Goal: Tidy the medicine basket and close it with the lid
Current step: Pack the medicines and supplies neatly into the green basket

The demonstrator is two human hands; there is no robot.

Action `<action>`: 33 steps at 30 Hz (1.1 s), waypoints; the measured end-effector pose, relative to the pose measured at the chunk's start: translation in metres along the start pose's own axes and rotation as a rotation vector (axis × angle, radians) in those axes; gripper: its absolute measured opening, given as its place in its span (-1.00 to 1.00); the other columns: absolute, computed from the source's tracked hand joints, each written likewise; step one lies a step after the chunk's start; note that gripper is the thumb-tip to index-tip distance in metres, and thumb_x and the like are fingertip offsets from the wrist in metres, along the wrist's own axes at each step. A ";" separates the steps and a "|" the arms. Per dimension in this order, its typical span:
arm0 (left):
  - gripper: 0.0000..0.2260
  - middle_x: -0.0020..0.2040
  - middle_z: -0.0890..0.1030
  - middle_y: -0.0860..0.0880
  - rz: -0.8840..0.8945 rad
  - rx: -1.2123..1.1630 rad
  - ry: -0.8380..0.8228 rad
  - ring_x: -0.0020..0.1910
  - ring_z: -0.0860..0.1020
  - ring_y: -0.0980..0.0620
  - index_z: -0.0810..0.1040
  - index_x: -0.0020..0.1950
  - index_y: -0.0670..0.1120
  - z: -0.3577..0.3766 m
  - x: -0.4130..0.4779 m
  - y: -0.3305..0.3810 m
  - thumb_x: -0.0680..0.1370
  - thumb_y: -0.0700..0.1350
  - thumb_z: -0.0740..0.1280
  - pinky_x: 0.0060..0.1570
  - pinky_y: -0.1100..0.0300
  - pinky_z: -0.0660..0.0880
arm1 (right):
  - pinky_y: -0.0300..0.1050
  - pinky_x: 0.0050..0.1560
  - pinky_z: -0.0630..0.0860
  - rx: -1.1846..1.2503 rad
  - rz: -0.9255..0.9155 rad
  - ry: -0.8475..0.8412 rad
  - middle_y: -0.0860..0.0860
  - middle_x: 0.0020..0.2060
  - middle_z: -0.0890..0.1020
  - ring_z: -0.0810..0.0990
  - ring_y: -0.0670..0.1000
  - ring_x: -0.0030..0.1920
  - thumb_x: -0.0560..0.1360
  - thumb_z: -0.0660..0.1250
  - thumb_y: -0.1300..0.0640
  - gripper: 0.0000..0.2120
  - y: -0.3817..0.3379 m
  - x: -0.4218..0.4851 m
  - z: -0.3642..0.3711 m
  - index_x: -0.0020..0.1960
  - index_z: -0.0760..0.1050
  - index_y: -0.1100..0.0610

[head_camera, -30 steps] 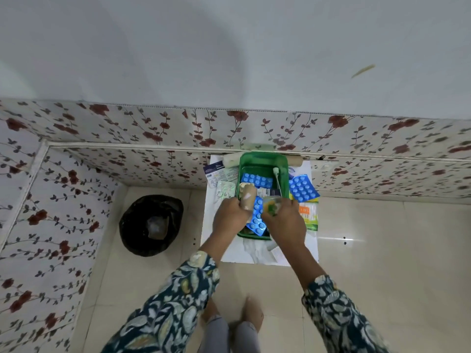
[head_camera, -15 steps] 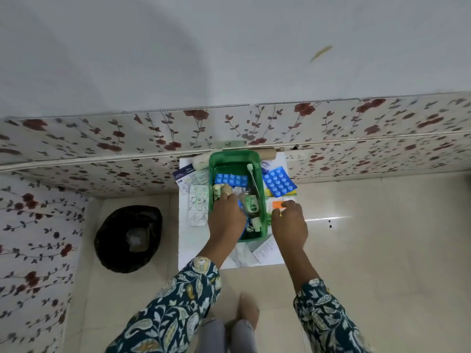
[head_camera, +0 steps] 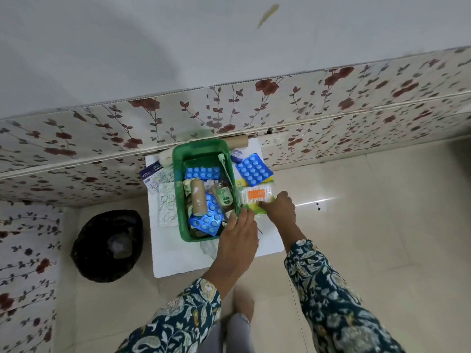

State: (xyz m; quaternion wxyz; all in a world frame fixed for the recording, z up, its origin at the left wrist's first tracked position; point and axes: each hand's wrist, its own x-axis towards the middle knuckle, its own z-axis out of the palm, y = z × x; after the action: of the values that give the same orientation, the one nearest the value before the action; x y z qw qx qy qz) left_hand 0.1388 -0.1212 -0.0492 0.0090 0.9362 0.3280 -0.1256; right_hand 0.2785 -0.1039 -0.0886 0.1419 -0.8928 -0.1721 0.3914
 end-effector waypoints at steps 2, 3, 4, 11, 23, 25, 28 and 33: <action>-0.58 0.06 0.69 0.00 0.026 0.040 -0.045 0.14 0.60 0.05 0.70 -0.08 -0.09 0.005 -0.003 0.010 0.21 0.16 0.50 0.21 0.07 0.21 | 0.08 0.21 0.41 -0.016 0.000 -0.003 0.25 0.25 0.45 0.41 0.25 0.29 0.37 0.46 -0.04 -0.35 0.001 0.005 0.002 0.26 0.30 0.31; -0.60 0.07 0.68 0.02 0.031 0.064 -0.067 0.16 0.59 0.07 0.70 -0.08 -0.07 0.007 -0.004 0.014 0.22 0.16 0.49 0.25 0.09 0.19 | 0.08 0.21 0.41 -0.022 0.000 -0.003 0.25 0.24 0.45 0.41 0.25 0.28 0.36 0.46 -0.05 -0.34 0.002 0.008 0.002 0.25 0.30 0.31; -0.62 0.09 0.67 0.04 0.022 0.095 -0.105 0.19 0.57 0.08 0.71 -0.07 -0.05 0.008 -0.006 0.016 0.25 0.16 0.47 0.29 0.08 0.15 | 0.08 0.22 0.41 -0.026 0.002 -0.008 0.25 0.24 0.46 0.41 0.25 0.28 0.35 0.46 -0.06 -0.34 0.004 0.010 0.002 0.25 0.31 0.31; -0.72 0.36 0.40 -0.13 -0.037 0.299 -0.220 0.41 0.30 -0.08 0.52 0.21 -0.15 0.018 -0.005 0.023 0.53 -0.16 0.21 0.36 -0.17 -0.18 | 0.07 0.15 0.47 0.007 -0.012 -0.069 0.23 0.13 0.57 0.53 0.24 0.15 0.37 0.44 0.04 -0.54 0.019 0.014 0.003 0.13 0.44 0.28; -0.71 0.18 0.47 -0.12 -0.084 -0.146 -0.112 0.24 0.37 -0.12 0.44 0.18 -0.16 -0.014 -0.008 0.024 0.51 -0.07 0.25 0.33 -0.02 0.28 | 0.05 -0.05 0.56 0.331 -0.023 -0.034 0.26 -0.11 0.65 0.57 0.16 -0.14 0.34 0.38 0.38 -0.88 0.034 -0.022 -0.030 -0.12 0.53 0.33; -0.71 0.13 0.49 -0.10 -0.135 -0.294 -0.075 0.18 0.39 -0.09 0.44 0.13 -0.13 -0.029 -0.011 0.018 0.49 0.01 0.28 0.20 0.02 0.36 | -0.08 -0.26 0.52 0.397 -0.028 -0.039 0.16 -0.28 0.61 0.55 0.14 -0.22 0.34 0.37 0.42 -0.88 0.037 -0.036 -0.044 -0.27 0.50 0.24; -0.65 0.11 0.53 -0.13 -0.285 -0.579 -0.046 0.12 0.45 -0.12 0.44 0.10 -0.15 -0.057 -0.018 -0.002 0.48 0.08 0.30 0.01 0.02 0.43 | -0.23 -0.33 0.47 0.536 -0.036 -0.055 0.08 -0.31 0.61 0.57 0.01 -0.33 0.35 0.39 0.42 -0.86 0.031 -0.059 -0.068 -0.14 0.56 0.25; -0.63 0.15 0.60 -0.15 -0.652 -0.956 -0.078 -0.04 0.56 -0.11 0.41 0.17 -0.13 -0.087 -0.015 -0.062 0.49 0.07 0.33 -0.17 0.19 0.35 | -0.16 -0.22 0.52 0.664 -0.095 -0.136 0.09 -0.27 0.63 0.58 0.08 -0.25 0.36 0.41 0.40 -0.84 -0.008 -0.083 -0.088 -0.08 0.57 0.26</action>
State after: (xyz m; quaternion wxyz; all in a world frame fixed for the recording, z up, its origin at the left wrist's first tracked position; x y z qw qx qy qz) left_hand 0.1091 -0.0737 0.0427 0.4038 0.6734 0.6192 0.0059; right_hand 0.2904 -0.1422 0.0256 0.4310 -0.7608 -0.0856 0.4776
